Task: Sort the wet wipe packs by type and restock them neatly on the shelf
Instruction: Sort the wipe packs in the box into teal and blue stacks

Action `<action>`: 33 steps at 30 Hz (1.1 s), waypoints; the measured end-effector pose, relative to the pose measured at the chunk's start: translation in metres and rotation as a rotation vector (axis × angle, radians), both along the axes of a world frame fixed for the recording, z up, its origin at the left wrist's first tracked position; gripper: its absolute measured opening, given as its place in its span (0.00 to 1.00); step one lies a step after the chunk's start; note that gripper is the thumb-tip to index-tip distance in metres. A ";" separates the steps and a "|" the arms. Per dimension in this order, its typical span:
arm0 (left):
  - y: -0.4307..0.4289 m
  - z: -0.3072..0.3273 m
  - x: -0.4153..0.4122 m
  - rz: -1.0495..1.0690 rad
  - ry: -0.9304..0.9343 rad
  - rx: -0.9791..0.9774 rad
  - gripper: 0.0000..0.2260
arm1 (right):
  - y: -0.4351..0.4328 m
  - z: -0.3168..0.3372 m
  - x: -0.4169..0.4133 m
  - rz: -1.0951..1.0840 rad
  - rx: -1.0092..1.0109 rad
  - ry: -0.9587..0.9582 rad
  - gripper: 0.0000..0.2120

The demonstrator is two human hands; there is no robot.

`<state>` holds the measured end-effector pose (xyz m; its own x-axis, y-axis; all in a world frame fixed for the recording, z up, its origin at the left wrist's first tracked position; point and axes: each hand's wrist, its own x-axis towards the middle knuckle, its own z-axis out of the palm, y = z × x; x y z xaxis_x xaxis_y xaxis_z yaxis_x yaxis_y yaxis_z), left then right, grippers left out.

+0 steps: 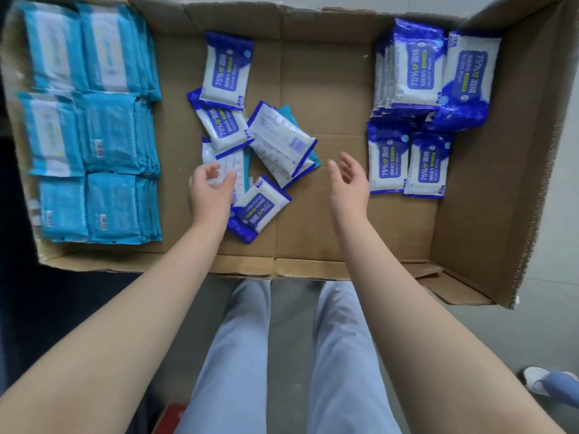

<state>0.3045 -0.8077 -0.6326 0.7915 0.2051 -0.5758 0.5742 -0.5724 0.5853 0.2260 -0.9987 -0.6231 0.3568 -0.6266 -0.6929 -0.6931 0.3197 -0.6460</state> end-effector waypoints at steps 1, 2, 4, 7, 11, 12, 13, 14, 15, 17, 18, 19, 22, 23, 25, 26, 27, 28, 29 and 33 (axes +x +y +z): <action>0.006 -0.006 0.007 -0.003 0.010 0.036 0.16 | 0.005 -0.003 0.011 0.074 -0.019 -0.007 0.21; 0.011 -0.013 0.013 -0.007 0.033 0.063 0.19 | 0.010 -0.004 0.022 0.138 -0.031 -0.009 0.24; 0.016 -0.025 0.022 -0.015 0.110 0.099 0.22 | 0.016 -0.011 0.040 0.225 -0.038 0.005 0.26; 0.018 -0.035 0.027 -0.048 0.135 0.185 0.23 | 0.020 -0.020 0.054 0.299 -0.129 0.065 0.23; 0.020 -0.040 0.033 -0.023 0.188 0.239 0.19 | 0.017 -0.028 0.056 0.367 -0.219 0.126 0.15; 0.022 -0.041 0.032 0.002 0.193 0.210 0.17 | 0.016 -0.028 0.055 0.365 -0.205 0.139 0.15; 0.023 -0.040 0.031 0.023 0.184 0.184 0.16 | 0.016 -0.028 0.055 0.349 -0.187 0.147 0.15; 0.024 -0.038 0.029 0.045 0.168 0.162 0.15 | 0.016 -0.026 0.054 0.331 -0.173 0.145 0.13; 0.024 -0.034 0.027 0.069 0.149 0.138 0.13 | 0.016 -0.024 0.053 0.311 -0.161 0.132 0.11; 0.023 -0.024 0.019 0.121 0.116 0.072 0.11 | 0.018 -0.017 0.048 0.253 -0.118 0.071 0.06; 0.022 -0.017 0.014 0.148 0.099 0.028 0.10 | 0.018 -0.013 0.044 0.205 -0.079 0.030 0.04; 0.020 -0.008 0.008 0.185 0.081 -0.028 0.09 | 0.018 -0.009 0.038 0.148 -0.028 -0.007 0.04; 0.015 0.015 -0.008 0.301 0.044 -0.178 0.09 | 0.012 0.006 0.019 -0.035 0.144 -0.056 0.06; 0.012 0.022 -0.014 0.337 0.042 -0.218 0.09 | 0.009 0.011 0.012 -0.092 0.175 -0.056 0.06; 0.002 0.034 -0.022 0.376 0.064 -0.282 0.10 | -0.001 0.019 -0.007 -0.202 0.203 -0.055 0.06; -0.006 0.039 -0.026 0.376 0.089 -0.306 0.10 | -0.008 0.022 -0.017 -0.256 0.207 -0.049 0.06; -0.015 0.044 -0.030 0.370 0.122 -0.334 0.10 | -0.015 0.024 -0.026 -0.310 0.208 -0.041 0.07; -0.026 0.048 -0.033 0.355 0.156 -0.361 0.10 | -0.024 0.026 -0.036 -0.359 0.205 -0.029 0.09; -0.038 0.049 -0.037 0.330 0.188 -0.388 0.10 | -0.033 0.027 -0.046 -0.400 0.199 -0.014 0.10; -0.096 0.042 -0.048 0.161 0.323 -0.509 0.09 | -0.075 0.034 -0.079 -0.549 0.191 0.024 0.13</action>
<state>0.2561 -0.9038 -0.5905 0.5432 -0.0558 -0.8377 0.8236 -0.1587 0.5446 0.1468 -1.0738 -0.5886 -0.0025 -0.5784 -0.8157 -0.4067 0.7458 -0.5276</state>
